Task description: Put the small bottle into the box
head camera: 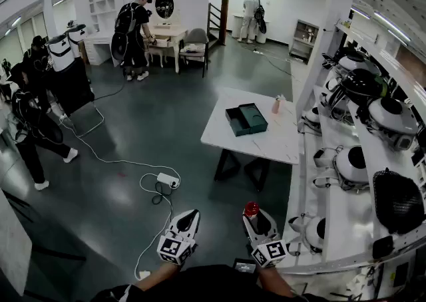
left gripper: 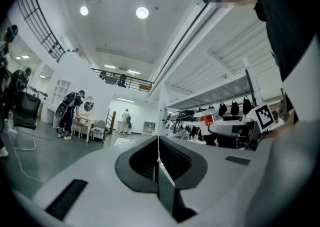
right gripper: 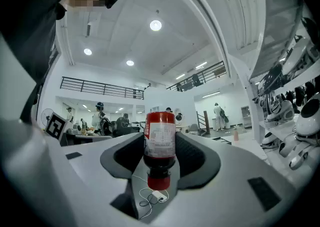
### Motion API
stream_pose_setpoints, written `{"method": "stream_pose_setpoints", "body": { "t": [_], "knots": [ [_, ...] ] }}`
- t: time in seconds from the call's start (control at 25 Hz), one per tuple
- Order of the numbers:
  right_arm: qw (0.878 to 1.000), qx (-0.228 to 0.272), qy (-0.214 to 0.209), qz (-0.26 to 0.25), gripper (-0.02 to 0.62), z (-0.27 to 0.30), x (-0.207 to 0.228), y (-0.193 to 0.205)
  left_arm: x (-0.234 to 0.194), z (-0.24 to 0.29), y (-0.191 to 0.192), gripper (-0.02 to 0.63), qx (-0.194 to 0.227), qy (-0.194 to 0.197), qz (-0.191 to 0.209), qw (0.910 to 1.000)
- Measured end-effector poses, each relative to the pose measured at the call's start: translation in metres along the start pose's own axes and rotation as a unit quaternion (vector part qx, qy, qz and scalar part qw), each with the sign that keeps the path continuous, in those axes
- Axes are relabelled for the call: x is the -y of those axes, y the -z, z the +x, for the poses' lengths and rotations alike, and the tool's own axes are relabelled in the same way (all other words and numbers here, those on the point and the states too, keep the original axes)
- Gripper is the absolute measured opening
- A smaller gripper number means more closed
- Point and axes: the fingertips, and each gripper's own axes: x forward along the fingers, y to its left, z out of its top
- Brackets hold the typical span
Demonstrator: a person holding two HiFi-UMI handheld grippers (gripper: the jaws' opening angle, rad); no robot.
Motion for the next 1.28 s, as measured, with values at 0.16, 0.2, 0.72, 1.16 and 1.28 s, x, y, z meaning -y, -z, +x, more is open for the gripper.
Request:
{"method": "stream_pose_setpoints", "body": {
  "t": [0.16, 0.2, 0.72, 1.16, 1.28],
  "knots": [
    [1.0, -0.007, 0.014, 0.008, 0.213, -0.012, 0.0, 0.001, 0.011, -0.011, 0.001, 0.018, -0.005, 0.009, 0.0, 0.9999],
    [1.0, -0.008, 0.014, 0.011, 0.213, -0.014, -0.002, 0.002, 0.011, -0.014, 0.0, 0.018, -0.003, 0.01, 0.003, 0.9999],
    [0.999, 0.0, -0.002, 0.049, 0.213, -0.016, -0.009, 0.003, 0.012, -0.017, -0.016, 0.018, 0.009, 0.021, 0.014, 0.9996],
    [0.999, -0.018, -0.011, 0.036, 0.213, -0.036, 0.012, 0.012, 0.02, -0.014, -0.016, 0.018, -0.003, -0.01, 0.022, 0.9997],
    [0.999, -0.014, -0.016, 0.045, 0.213, -0.038, 0.018, 0.013, 0.025, -0.01, -0.011, 0.018, -0.012, -0.011, 0.006, 0.9999]
  ]
}}
